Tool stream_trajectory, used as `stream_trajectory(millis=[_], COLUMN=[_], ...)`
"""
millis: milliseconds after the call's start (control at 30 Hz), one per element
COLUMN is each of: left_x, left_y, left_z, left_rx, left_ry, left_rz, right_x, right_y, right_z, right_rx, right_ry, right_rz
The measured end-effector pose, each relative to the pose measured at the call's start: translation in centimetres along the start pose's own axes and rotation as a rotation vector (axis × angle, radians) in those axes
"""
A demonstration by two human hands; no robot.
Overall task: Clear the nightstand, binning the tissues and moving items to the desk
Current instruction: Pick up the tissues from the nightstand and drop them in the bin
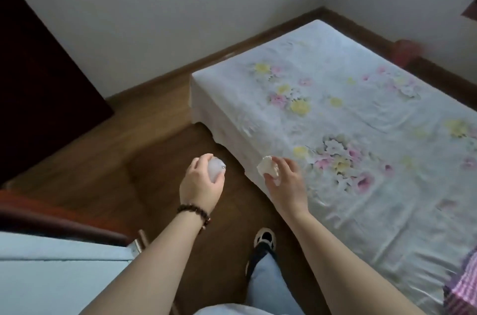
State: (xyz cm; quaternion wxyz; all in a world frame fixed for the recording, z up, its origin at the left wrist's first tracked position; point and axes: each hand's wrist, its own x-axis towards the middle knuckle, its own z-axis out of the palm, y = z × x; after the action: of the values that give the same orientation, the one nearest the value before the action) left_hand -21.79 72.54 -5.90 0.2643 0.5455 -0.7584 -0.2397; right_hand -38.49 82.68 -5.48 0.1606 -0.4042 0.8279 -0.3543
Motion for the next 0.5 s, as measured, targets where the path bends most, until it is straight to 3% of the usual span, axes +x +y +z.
stream_trajectory(millis=[500], left_x=[27.7], left_y=[-2.8], left_z=[-0.5], left_rx=[0.063], left_ry=[0.268], left_rz=[-0.191], right_x=[31.2], right_y=[-11.2], right_z=[9.5], right_rx=[-0.020], right_ry=[-0.166], right_rz=[-0.220])
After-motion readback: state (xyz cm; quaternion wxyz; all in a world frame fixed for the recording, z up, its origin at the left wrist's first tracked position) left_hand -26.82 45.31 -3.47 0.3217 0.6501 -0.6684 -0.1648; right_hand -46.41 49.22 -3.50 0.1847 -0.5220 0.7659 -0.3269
